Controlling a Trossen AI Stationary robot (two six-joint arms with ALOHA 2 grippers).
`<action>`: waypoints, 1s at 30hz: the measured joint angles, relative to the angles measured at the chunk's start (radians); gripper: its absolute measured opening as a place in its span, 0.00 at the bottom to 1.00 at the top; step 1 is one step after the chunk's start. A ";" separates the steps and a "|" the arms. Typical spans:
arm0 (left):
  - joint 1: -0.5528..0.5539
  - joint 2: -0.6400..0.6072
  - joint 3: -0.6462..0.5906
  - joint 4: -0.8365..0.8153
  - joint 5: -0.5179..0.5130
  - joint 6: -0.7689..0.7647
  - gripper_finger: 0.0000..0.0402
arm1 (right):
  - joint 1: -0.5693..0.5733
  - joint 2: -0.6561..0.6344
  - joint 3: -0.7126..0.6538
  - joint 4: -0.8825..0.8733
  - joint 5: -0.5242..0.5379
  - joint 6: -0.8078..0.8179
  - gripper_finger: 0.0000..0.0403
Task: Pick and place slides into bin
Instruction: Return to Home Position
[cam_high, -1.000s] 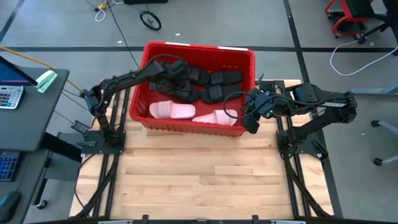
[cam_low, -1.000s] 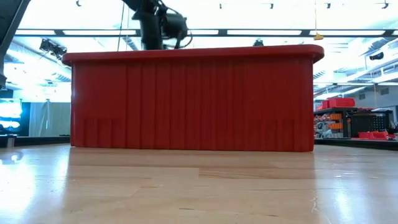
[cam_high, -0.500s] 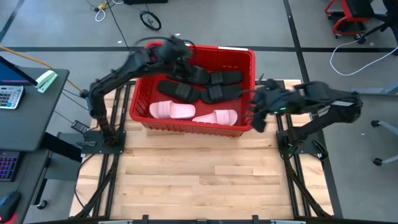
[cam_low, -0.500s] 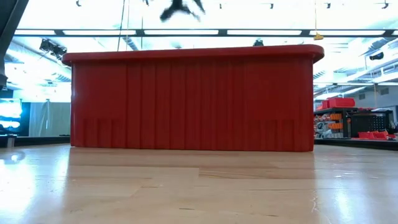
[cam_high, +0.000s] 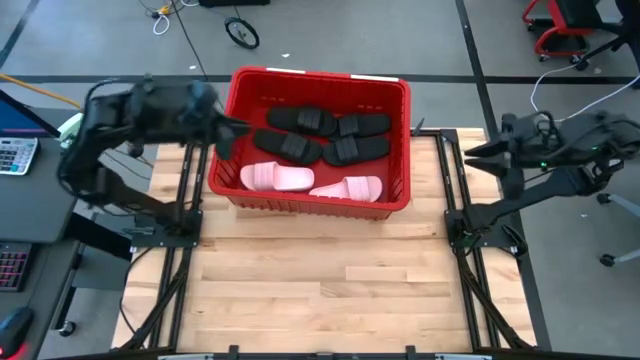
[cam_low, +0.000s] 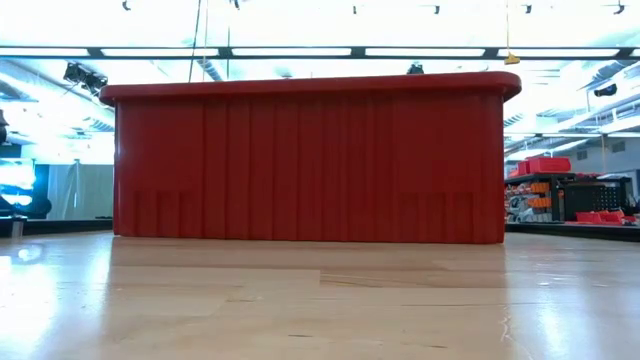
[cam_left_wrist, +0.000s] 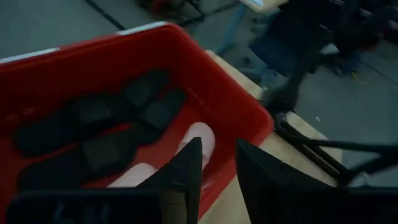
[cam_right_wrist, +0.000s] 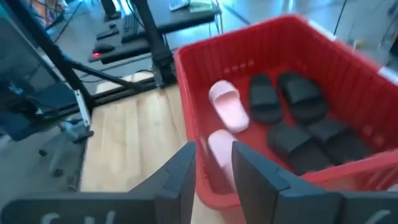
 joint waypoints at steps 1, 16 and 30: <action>-0.022 -0.031 -0.030 -0.001 -0.049 -0.020 0.25 | 0.000 -0.023 -0.020 0.013 0.009 -0.022 0.27; -0.244 -0.639 -1.124 1.000 -0.036 0.111 0.25 | -0.001 -0.454 -0.755 0.740 -0.284 -0.203 0.27; -0.274 -0.890 -1.650 1.548 -0.038 0.122 0.25 | -0.001 -0.633 -1.298 1.312 -0.406 -0.084 0.27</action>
